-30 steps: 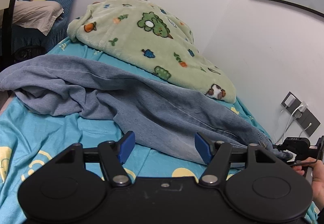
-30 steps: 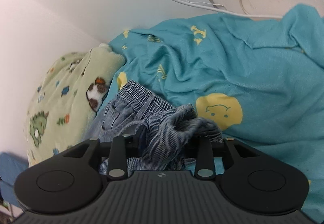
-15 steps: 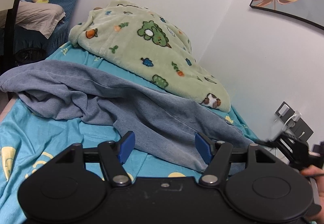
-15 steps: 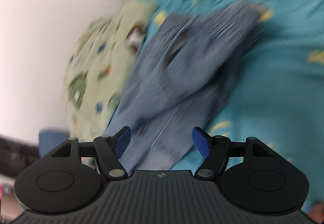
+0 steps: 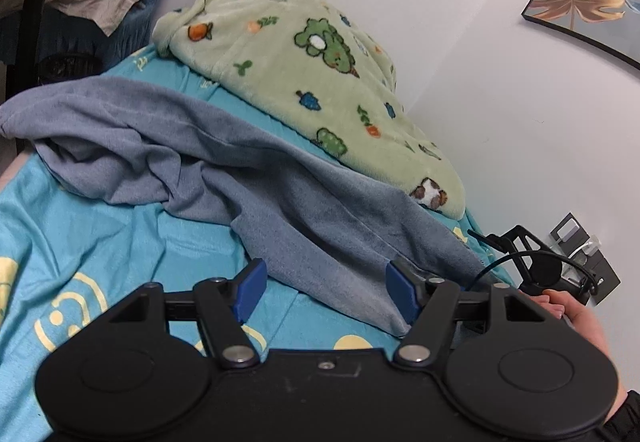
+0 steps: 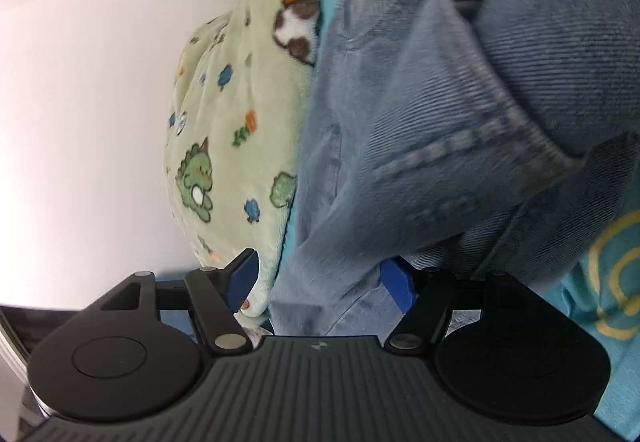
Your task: Fold clothes
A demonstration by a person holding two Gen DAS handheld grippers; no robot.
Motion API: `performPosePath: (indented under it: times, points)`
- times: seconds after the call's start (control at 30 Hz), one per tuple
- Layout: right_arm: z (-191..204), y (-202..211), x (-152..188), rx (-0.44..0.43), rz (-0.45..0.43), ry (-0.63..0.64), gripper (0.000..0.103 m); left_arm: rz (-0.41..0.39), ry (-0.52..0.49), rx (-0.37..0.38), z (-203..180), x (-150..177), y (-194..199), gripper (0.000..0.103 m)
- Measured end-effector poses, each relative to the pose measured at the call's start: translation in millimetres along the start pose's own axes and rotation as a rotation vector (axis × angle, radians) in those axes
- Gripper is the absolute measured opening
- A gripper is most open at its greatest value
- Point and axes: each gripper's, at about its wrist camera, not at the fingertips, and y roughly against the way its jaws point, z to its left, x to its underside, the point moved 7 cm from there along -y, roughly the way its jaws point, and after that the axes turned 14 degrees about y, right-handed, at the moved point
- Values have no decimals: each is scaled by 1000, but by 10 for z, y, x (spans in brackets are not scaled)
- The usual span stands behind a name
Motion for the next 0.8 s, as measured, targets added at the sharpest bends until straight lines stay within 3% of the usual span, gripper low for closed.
performPosePath:
  times: [0.1, 0.23, 0.27, 0.57, 0.8]
  points:
    - [-92, -4, -19, 0, -1, -35, 63, 15, -1, -7, 6, 20, -56, 63]
    - [-131, 11, 24, 54, 17, 11, 13, 17, 0, -13, 16, 26, -80, 62]
    - [-125, 20, 39, 67, 23, 27, 8, 13, 4, -12, 19, 18, -75, 62]
    - [34, 610, 347, 123, 37, 183, 4, -22, 64, 28, 15, -84, 137, 62]
    - [-244, 766, 605, 258, 96, 192, 4, -30, 70, 58, -36, -104, 255, 62]
